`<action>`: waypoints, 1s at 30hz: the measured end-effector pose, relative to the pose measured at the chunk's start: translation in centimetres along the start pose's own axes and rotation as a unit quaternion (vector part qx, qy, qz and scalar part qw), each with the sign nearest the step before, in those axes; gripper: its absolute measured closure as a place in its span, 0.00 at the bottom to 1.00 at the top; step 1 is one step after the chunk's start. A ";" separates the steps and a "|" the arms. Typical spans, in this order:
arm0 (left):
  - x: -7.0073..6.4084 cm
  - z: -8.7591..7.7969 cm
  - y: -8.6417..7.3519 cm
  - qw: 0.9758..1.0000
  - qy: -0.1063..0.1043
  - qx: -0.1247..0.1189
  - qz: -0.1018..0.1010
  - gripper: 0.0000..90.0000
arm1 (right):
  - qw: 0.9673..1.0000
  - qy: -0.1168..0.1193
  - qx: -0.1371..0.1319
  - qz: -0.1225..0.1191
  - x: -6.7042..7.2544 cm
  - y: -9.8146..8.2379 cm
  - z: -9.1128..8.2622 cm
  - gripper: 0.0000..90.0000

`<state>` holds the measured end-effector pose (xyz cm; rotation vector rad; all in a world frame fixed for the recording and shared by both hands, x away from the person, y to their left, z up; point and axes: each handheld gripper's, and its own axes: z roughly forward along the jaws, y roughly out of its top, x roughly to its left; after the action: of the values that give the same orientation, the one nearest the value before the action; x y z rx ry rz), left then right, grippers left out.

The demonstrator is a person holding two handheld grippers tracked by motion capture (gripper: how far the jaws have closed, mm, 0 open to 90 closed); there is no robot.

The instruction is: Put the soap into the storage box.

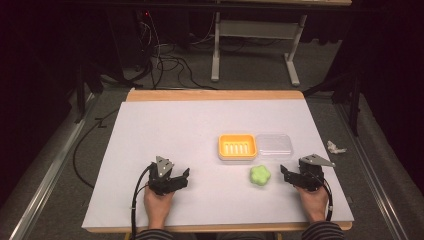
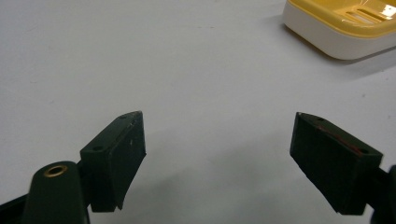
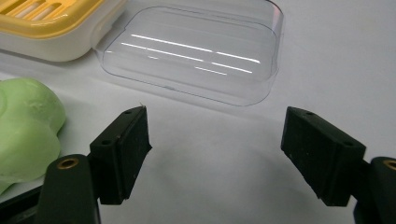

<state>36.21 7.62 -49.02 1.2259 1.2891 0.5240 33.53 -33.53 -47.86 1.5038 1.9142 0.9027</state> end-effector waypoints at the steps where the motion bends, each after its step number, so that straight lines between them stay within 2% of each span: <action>1: 0.0 0.0 0.0 1.000 0.000 -0.001 -0.002 0.21 | 1.000 0.001 0.000 0.000 0.0 0.0 0.0 0.27; 4: 0.0 0.0 0.0 1.000 -0.001 -0.001 -0.004 0.21 | 1.000 0.006 -0.008 0.008 -0.2 0.0 -0.1 0.27; 7: 0.1 0.0 0.1 1.000 -0.002 0.002 -0.006 0.21 | 1.000 0.021 -0.014 0.018 -0.3 0.1 -0.3 0.27; 12: 0.0 0.0 0.1 1.000 -0.002 0.002 -0.006 0.21 | 0.999 0.032 -0.010 0.002 0.2 0.4 -0.6 0.27; 18: 0.0 0.0 0.1 1.000 -0.003 0.002 -0.006 0.21 | 0.999 0.043 -0.010 -0.002 0.6 0.3 -1.2 0.28; 21: 0.1 0.0 0.1 1.000 -0.003 0.003 -0.006 0.21 | 0.998 0.060 -0.007 0.003 0.8 0.1 -1.3 0.29; 30: 0.1 0.0 0.1 1.000 -0.003 0.003 -0.006 0.21 | 0.998 0.064 0.000 -0.018 1.7 -0.3 -2.1 0.29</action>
<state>36.24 7.69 -48.98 1.2232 1.2914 0.5083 31.35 -32.31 -46.81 1.4377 2.0249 1.0049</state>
